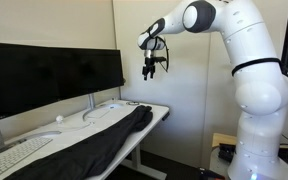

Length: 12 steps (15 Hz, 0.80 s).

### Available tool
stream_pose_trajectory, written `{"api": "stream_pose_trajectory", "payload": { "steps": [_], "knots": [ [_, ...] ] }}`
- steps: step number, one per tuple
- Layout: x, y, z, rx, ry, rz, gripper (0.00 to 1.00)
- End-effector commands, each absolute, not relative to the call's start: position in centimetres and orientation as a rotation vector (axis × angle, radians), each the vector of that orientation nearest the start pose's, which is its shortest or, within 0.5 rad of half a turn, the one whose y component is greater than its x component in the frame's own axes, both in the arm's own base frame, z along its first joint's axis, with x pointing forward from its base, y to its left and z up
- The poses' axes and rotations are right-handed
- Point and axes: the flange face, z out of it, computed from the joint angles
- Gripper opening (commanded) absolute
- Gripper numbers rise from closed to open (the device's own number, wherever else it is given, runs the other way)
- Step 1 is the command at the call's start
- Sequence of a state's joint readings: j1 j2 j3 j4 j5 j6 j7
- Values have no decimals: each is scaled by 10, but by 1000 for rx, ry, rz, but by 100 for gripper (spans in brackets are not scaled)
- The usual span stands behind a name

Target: Fold the trousers in half from right to left.

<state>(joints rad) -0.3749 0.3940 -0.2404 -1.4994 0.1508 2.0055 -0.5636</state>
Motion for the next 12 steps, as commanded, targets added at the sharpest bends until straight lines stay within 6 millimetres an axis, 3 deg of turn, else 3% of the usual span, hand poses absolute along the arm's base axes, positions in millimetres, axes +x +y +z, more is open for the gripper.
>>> {"api": "stream_pose_trajectory", "payload": {
  "steps": [1, 12],
  "knots": [
    [585, -371, 452, -3137, 141, -187, 100],
    [619, -381, 354, -3101, 158, -9, 100]
  ]
}}
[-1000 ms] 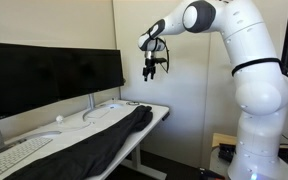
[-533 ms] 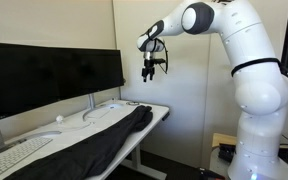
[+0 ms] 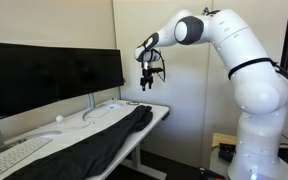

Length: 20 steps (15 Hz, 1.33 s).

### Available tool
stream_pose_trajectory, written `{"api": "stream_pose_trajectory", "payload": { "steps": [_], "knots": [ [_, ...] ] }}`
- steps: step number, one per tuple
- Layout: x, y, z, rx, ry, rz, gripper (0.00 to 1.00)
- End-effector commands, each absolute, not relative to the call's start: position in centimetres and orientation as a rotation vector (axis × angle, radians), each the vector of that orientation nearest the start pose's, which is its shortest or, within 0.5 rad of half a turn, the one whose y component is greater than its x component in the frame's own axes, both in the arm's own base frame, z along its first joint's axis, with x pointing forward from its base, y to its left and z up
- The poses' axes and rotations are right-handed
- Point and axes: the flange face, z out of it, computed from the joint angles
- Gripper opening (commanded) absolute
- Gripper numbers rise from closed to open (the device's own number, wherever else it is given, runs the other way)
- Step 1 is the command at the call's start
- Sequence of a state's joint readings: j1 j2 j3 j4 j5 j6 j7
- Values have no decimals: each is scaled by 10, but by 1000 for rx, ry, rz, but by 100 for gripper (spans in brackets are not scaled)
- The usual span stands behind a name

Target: Fold the trousers in half from right to left.

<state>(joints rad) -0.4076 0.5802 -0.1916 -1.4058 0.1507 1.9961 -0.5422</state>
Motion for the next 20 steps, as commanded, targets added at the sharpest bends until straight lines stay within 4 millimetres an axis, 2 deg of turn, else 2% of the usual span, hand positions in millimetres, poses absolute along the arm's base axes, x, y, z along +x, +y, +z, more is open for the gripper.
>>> {"api": "stream_pose_trajectory", "payload": {
  "steps": [1, 7, 12, 20],
  "knots": [
    [622, -383, 343, -3089, 156, 17, 100],
    [625, -400, 287, -3023, 171, 170, 100],
    [629, -417, 259, -3034, 225, 189, 100],
    [646, -412, 222, -3030, 241, 173, 100]
  ]
}}
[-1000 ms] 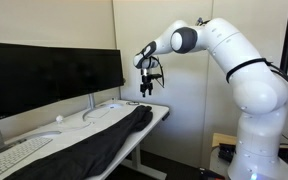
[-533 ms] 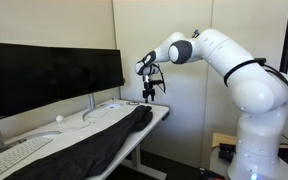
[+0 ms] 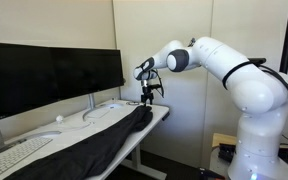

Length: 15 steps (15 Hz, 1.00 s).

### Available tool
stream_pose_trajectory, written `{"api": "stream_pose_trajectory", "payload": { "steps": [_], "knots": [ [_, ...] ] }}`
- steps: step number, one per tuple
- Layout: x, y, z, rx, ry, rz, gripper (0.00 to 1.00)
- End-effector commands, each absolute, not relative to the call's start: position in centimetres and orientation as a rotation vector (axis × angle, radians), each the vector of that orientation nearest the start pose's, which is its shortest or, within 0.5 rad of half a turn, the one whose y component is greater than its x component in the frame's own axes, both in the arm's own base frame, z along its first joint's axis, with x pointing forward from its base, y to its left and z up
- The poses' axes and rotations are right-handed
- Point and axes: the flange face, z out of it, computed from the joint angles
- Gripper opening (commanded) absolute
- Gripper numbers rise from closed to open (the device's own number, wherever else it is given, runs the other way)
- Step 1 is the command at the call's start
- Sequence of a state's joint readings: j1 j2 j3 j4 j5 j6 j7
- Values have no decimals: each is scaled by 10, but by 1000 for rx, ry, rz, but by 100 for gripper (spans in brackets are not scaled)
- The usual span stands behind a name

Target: Fold the trousers in half from right to left.

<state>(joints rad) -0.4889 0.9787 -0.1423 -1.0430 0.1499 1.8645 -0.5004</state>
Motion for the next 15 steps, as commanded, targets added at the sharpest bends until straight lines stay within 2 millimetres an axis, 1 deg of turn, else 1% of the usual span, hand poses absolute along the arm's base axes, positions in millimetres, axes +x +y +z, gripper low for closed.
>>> {"api": "stream_pose_trajectory", "payload": {
  "steps": [1, 4, 7, 8, 9, 13, 15],
  "knots": [
    [647, -413, 218, -3031, 245, 176, 100],
    [649, -413, 207, -3032, 263, 190, 100],
    [653, -409, 196, -3034, 263, 212, 100],
    [653, -407, 194, -3026, 253, 226, 75],
    [653, -404, 194, -3022, 249, 233, 73],
    [656, -394, 205, -3003, 234, 241, 45],
    [658, -391, 209, -3000, 237, 240, 34]
  ]
}}
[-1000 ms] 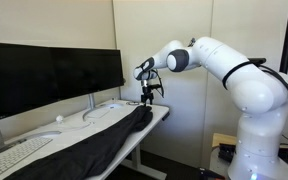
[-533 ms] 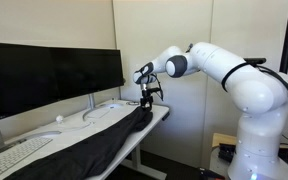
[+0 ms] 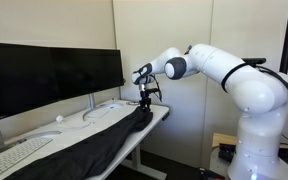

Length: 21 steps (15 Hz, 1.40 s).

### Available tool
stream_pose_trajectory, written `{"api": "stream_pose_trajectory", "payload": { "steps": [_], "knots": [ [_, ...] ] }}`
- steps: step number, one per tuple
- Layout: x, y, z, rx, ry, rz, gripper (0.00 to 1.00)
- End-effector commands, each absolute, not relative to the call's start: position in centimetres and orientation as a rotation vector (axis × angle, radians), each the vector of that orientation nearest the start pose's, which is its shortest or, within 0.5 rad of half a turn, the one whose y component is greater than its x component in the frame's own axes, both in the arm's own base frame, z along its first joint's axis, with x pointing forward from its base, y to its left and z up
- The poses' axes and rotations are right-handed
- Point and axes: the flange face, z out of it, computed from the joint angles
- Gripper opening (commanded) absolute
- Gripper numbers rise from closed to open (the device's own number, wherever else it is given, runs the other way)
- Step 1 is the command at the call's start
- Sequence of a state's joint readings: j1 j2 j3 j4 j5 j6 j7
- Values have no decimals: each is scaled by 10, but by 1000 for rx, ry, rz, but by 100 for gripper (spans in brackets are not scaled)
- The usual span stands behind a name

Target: Fold the trousers in half from right to left.

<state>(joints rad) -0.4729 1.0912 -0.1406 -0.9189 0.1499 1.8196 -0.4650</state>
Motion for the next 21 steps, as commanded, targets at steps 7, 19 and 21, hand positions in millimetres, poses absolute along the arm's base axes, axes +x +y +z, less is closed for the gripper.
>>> {"api": "stream_pose_trajectory", "payload": {
  "steps": [7, 19, 21],
  "knots": [
    [662, -373, 207, -2984, 261, 267, 4],
    [675, -294, 289, -3050, 207, 130, 6],
    [675, -267, 304, -3065, 170, 100, 6]
  ]
}}
